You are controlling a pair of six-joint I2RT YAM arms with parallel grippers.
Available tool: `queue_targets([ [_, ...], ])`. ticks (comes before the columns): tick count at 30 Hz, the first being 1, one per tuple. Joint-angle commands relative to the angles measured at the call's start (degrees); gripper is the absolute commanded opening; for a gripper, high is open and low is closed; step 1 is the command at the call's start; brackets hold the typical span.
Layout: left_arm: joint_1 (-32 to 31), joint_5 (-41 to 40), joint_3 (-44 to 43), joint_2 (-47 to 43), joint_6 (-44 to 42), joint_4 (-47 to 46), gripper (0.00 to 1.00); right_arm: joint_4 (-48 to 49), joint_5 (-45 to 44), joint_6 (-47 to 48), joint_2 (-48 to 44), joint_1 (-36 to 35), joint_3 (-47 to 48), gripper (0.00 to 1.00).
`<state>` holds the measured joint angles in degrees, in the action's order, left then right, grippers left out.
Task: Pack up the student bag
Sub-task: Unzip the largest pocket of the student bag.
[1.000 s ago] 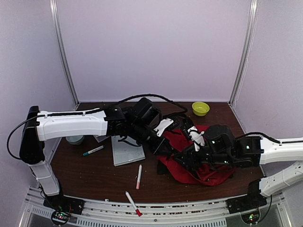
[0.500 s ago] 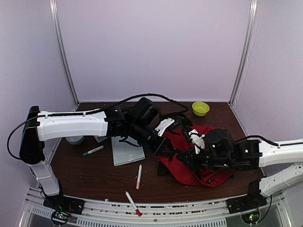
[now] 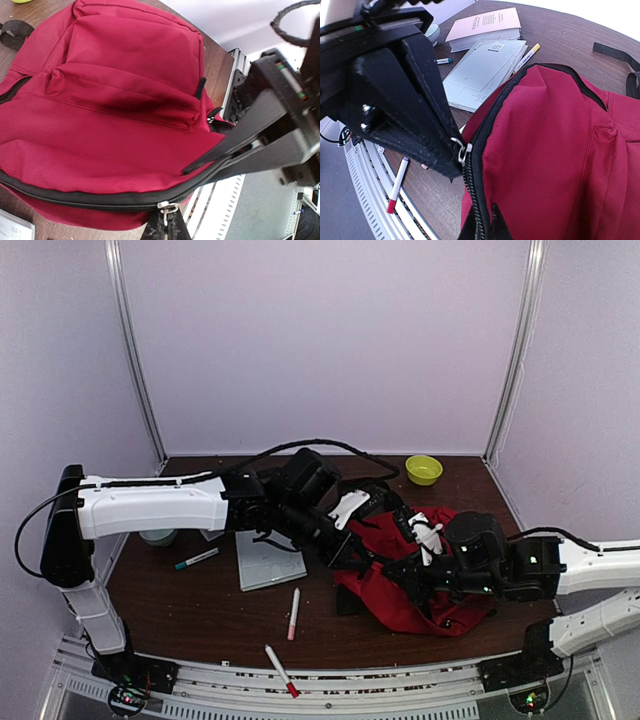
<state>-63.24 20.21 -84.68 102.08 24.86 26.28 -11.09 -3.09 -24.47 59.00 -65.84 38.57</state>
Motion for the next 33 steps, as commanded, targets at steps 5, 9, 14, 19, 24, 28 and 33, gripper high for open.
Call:
queue_targets([
  [5,0.67,-4.54,2.99,-0.15,-1.64,-1.11,0.0,-2.96,-2.88,-1.58,-7.21,-0.3,-2.89,0.0],
  [9,2.47,-4.84,4.93,0.39,-1.49,-2.19,0.0,-3.81,-3.49,-1.64,-9.25,-0.26,-3.94,0.0],
  [14,4.47,-6.03,3.81,3.67,-2.38,-2.3,0.0,-4.46,-3.46,-1.84,-10.26,-0.29,-4.5,0.0],
  [19,8.25,-5.16,3.56,6.88,-5.01,-3.58,0.0,-4.54,-1.26,-2.02,-11.11,-0.26,-4.21,0.0],
  [24,12.31,-0.44,1.54,10.57,-7.4,-4.68,0.0,-3.68,0.51,-1.92,-11.22,-0.27,-4.31,0.0],
  [28,12.76,1.75,0.64,12.13,-7.56,-7.56,0.0,-2.6,0.54,-2.14,-10.62,-0.29,-4.41,0.0],
  [33,12.72,2.63,-0.68,13.53,-6.63,-8.26,0.0,-2.37,0.93,-2.11,-9.12,-0.3,-4.08,0.0],
])
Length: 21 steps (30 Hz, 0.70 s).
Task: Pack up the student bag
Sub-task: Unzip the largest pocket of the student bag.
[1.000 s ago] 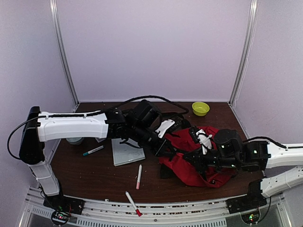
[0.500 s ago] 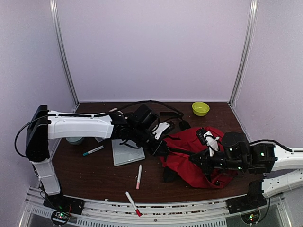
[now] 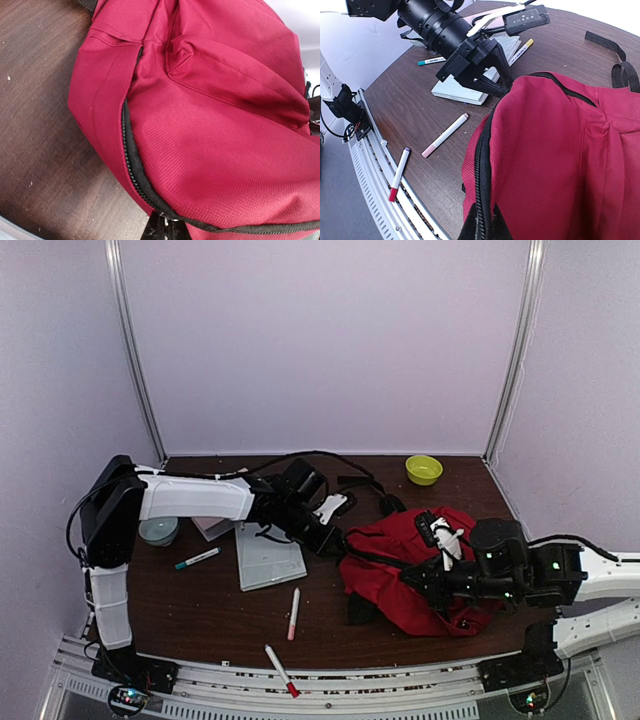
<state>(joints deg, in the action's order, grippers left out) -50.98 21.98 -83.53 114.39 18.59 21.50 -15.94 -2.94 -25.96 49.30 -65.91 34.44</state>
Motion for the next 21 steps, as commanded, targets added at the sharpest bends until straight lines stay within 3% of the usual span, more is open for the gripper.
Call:
queue_targets([
  [1,0.48,0.83,-1.9,1.06,-0.31,-3.34,0.0,2.24,0.79,-0.56,0.81,-0.2,0.16,0.0],
  [8,0.45,-0.59,-1.32,-0.84,-1.16,-0.9,0.0,2.34,0.75,-0.42,2.3,-0.22,0.46,0.0],
  [9,0.44,-0.74,-1.0,-1.53,-1.14,-0.54,0.0,1.77,0.67,-0.34,2.74,-0.19,0.98,0.07],
  [13,-0.06,-1.52,2.99,-6.57,0.97,-1.19,0.0,-0.8,0.21,0.19,5.54,-0.49,2.93,0.55],
  [17,-2.08,-2.59,7.78,-11.74,3.47,-2.8,0.0,-1.99,-1.23,0.74,10.07,-1.17,5.7,0.7],
  [21,-3.38,-2.51,9.11,-13.4,5.55,-2.95,0.0,-2.56,-1.42,1.76,16.96,-2.98,9.99,0.74],
])
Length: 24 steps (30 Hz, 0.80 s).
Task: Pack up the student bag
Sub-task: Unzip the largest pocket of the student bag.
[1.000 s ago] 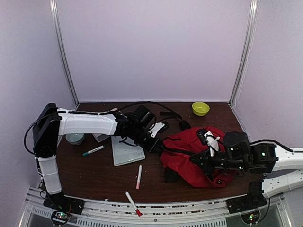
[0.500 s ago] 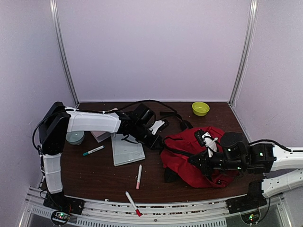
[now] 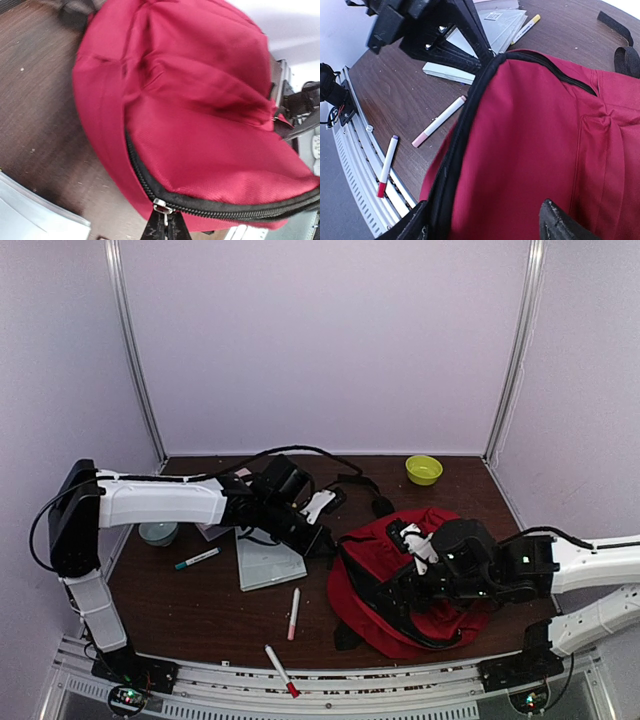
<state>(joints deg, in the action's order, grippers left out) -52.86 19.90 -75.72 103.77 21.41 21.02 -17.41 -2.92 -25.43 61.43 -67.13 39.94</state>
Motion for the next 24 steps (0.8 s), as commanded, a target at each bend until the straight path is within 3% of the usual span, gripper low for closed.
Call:
queue_targets([
  [1,-1.73,-0.64,1.43,-2.93,3.02,-2.47,0.0,-0.87,-1.25,1.38,6.23,-2.35,5.5,0.74],
  [5,-1.98,-1.35,1.54,-3.04,3.79,-2.38,0.0,1.21,-0.11,1.38,10.39,-4.65,8.83,0.73],
  [7,-2.07,-1.37,1.48,-3.12,3.82,-2.38,0.0,0.93,-0.86,0.81,12.04,-5.43,10.24,0.67],
  [13,-2.16,-1.53,1.59,-3.68,3.15,-2.34,0.0,-0.44,-3.45,-0.06,15.03,-6.96,11.75,0.33],
  [15,-2.16,-1.6,1.63,-3.66,2.86,-2.3,0.0,-1.84,-4.66,-0.08,15.79,-7.25,12.32,0.27],
  [19,-2.16,-1.47,1.91,-3.9,2.84,-2.4,0.0,-6.7,-8.56,-0.48,17.07,-7.79,13.77,0.27],
  [23,-2.16,-1.43,2.48,-4.34,2.78,-2.66,0.0,-10.01,-12.05,-0.85,17.78,-8.27,14.98,0.5],
  [24,-2.16,-1.49,2.58,-4.42,2.76,-2.7,0.0,-10.9,-12.89,-0.99,17.95,-8.37,15.42,0.51],
])
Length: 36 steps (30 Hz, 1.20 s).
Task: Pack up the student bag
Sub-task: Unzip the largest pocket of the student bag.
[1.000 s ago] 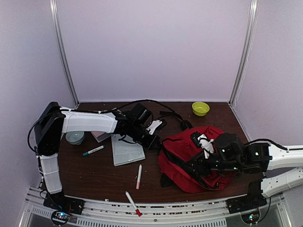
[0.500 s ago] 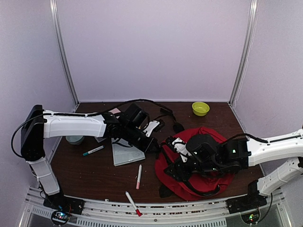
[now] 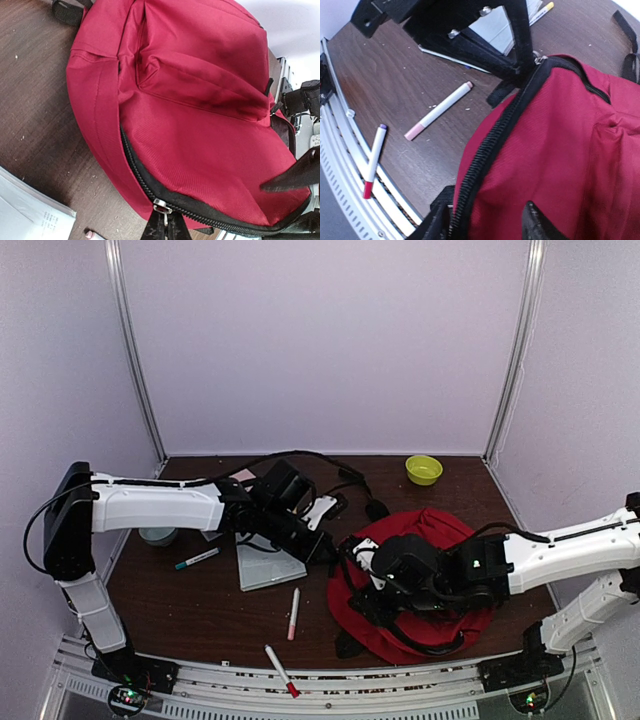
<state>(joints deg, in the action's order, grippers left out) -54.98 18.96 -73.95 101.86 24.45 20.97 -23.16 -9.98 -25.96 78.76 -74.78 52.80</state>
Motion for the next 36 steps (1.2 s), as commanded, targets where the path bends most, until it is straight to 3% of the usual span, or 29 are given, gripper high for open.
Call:
queue_targets([
  [1,-0.04,-0.51,0.83,-2.59,-0.28,-2.62,0.0,-5.87,-6.53,-0.64,0.83,-0.92,2.9,0.51],
  [11,-0.04,-0.33,0.39,-2.85,-0.45,-2.43,0.0,-4.41,-5.21,-1.03,2.13,-1.36,2.59,0.4],
  [13,-0.04,-0.41,0.39,-2.98,-0.43,-2.43,0.0,-4.49,-5.2,-1.54,2.8,-1.56,2.53,0.32],
  [16,-0.04,-0.42,0.47,-2.99,-0.45,-2.43,0.0,-5.01,-6.19,-2.45,3.12,-1.97,2.13,0.13],
  [20,-0.04,-0.33,0.8,-2.86,-0.69,-2.68,0.0,-5.26,-6.87,-3.89,0.69,-2.41,0.37,0.0],
  [28,0.01,-1.21,-1.13,1.97,-3.34,-2.11,0.0,-3.25,-3.35,-4.94,-9.29,-3.06,-5.39,0.0],
  [36,3.3,-0.38,-8.12,9.03,-9.82,5.66,0.0,-3.08,0.42,-4.7,-13.19,-3.11,-8.3,0.0],
])
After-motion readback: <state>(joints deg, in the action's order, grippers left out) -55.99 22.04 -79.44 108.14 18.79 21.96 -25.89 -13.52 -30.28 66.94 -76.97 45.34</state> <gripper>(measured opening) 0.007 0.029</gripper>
